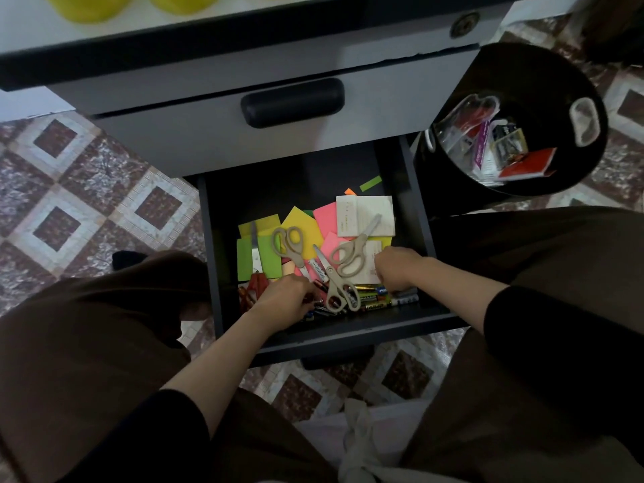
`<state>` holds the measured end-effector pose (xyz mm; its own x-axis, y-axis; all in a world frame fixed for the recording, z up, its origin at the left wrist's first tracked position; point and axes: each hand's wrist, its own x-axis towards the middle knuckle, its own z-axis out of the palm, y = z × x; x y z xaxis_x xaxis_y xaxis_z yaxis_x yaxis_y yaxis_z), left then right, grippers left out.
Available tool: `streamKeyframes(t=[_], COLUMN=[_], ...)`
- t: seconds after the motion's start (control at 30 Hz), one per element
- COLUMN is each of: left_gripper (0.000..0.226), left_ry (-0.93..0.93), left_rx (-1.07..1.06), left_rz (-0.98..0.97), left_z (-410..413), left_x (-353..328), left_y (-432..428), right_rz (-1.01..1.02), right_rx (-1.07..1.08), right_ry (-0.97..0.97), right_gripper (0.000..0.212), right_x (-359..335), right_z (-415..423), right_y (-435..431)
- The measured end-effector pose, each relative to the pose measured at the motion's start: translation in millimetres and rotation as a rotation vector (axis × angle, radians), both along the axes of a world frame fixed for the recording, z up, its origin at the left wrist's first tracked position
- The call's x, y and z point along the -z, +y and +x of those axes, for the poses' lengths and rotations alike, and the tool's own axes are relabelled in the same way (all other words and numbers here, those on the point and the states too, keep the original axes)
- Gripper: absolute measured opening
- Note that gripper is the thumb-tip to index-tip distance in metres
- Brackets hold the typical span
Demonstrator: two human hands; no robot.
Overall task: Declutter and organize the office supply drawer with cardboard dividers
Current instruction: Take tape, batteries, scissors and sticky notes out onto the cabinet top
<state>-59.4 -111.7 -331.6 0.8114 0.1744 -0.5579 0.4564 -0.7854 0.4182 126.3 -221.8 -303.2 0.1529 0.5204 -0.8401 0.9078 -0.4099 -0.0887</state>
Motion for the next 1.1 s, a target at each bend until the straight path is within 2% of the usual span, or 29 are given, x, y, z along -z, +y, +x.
streamKeyframes(t=[0.17,0.3,0.37,0.47,0.57,0.67,0.8,0.9,1.1], left_gripper=[0.028,0.032,0.031,0.025,0.02,0.022,0.018,0.016,0.018], left_ry=[0.01,0.014,0.043,0.115,0.143,0.092,0.04,-0.015,-0.156], left_rx=[-0.023,0.055,0.059,0.039,0.021,0.004,-0.108,-0.247,-0.531], left_rz=[-0.029,-0.004,0.025,0.062,0.075,0.069,0.057,-0.031,-0.206], left_z=[1,8,10,10,9,7,7,8,7], left_x=[-3,-4,-2,2,5,-1,-24,-47,-95], left_y=[-5,-12,-15,-16,-16,-10,3,11,19], right_rz=[0.002,0.019,0.02,0.024,0.035,0.071,0.151,0.239,0.405], right_rx=[0.032,0.078,0.097,0.142,0.191,0.299,0.551,0.694,0.835], right_ry=[0.016,0.046,0.071,0.107,0.145,0.197,0.318,0.431,0.651], right_gripper=[0.002,0.007,0.014,0.008,0.021,0.029,0.025,0.013,0.015], right_x=[0,1,2,1,1,0,-13,-35,-90], right_z=[0,-1,-3,-2,2,4,6,6,6], right_y=[0,1,1,3,6,10,15,22,28])
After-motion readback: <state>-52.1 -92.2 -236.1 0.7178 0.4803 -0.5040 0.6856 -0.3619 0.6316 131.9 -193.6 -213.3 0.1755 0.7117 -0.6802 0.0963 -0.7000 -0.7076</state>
